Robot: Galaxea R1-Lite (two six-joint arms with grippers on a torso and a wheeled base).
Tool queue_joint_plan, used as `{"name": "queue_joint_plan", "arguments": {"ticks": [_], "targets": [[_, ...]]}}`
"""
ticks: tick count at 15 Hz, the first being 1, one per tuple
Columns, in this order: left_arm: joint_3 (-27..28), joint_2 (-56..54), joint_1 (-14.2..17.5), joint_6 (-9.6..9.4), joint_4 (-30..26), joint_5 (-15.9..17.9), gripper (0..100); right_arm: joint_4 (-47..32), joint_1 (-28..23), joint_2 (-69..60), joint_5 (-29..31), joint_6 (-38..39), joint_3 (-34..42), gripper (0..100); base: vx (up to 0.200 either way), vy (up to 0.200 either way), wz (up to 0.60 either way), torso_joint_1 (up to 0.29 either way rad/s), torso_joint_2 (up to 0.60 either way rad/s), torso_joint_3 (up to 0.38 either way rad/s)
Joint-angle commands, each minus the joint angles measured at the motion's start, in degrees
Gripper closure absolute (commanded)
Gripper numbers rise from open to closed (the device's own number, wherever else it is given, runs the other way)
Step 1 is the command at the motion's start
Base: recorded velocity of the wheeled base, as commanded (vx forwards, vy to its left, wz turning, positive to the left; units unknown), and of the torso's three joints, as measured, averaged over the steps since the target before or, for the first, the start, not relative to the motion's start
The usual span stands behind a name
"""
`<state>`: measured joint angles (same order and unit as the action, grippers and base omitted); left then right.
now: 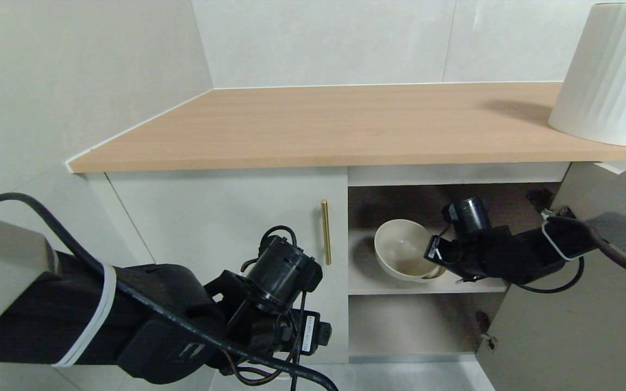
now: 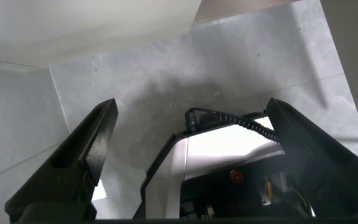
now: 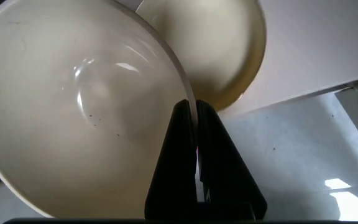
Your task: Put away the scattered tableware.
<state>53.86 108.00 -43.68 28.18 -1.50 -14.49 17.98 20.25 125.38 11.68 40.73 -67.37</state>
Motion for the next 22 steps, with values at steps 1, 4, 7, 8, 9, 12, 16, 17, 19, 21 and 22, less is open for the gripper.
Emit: {"name": "queue_joint_plan", "arguments": {"ticks": [1,4,7,8,9,12,16,17,19,21,22], "targets": [[0.0,-0.1,0.0,0.03,0.0,0.0,0,0.0,-1.0,2.0,0.7,0.6,-1.6,100,0.0,0.0,0.0,0.0,0.0,0.0],[0.0,-0.1,0.0,0.03,0.0,0.0,0,0.0,-1.9,4.1,2.7,1.5,-3.7,100,0.0,0.0,0.0,0.0,0.0,0.0],[0.0,-0.1,0.0,0.03,0.0,0.0,0,0.0,-2.6,5.1,3.3,1.5,-4.7,100,0.0,0.0,0.0,0.0,0.0,0.0],[0.0,-0.1,0.0,0.03,0.0,0.0,0,0.0,-2.8,5.4,3.6,1.7,-4.8,100,0.0,0.0,0.0,0.0,0.0,0.0],[0.0,-0.1,0.0,0.03,0.0,0.0,0,0.0,-3.3,5.7,4.4,1.8,-5.1,100,0.0,0.0,0.0,0.0,0.0,0.0],[0.0,-0.1,0.0,0.03,0.0,0.0,0,-0.1,-3.5,6.9,6.0,1.8,-5.9,100,0.0,0.0,0.0,0.0,0.0,0.0],[0.0,-0.1,0.0,0.03,0.0,0.0,0,-0.1,-3.5,7.0,6.3,1.7,-5.9,100,0.0,0.0,0.0,0.0,0.0,0.0],[0.0,-0.1,0.0,0.03,0.0,0.0,0,-0.1,-3.5,7.1,6.7,1.7,-5.9,100,0.0,0.0,0.0,0.0,0.0,0.0],[0.0,-0.1,0.0,0.03,0.0,0.0,0,-0.1,-3.5,7.1,7.0,1.7,-5.9,100,0.0,0.0,0.0,0.0,0.0,0.0],[0.0,-0.1,0.0,0.03,0.0,0.0,0,-0.1,-3.5,7.1,7.0,1.6,-5.9,100,0.0,0.0,0.0,0.0,0.0,0.0],[0.0,-0.1,0.0,0.03,0.0,0.0,0,-0.1,-3.5,7.1,7.0,1.6,-5.9,100,0.0,0.0,0.0,0.0,0.0,0.0]]}}
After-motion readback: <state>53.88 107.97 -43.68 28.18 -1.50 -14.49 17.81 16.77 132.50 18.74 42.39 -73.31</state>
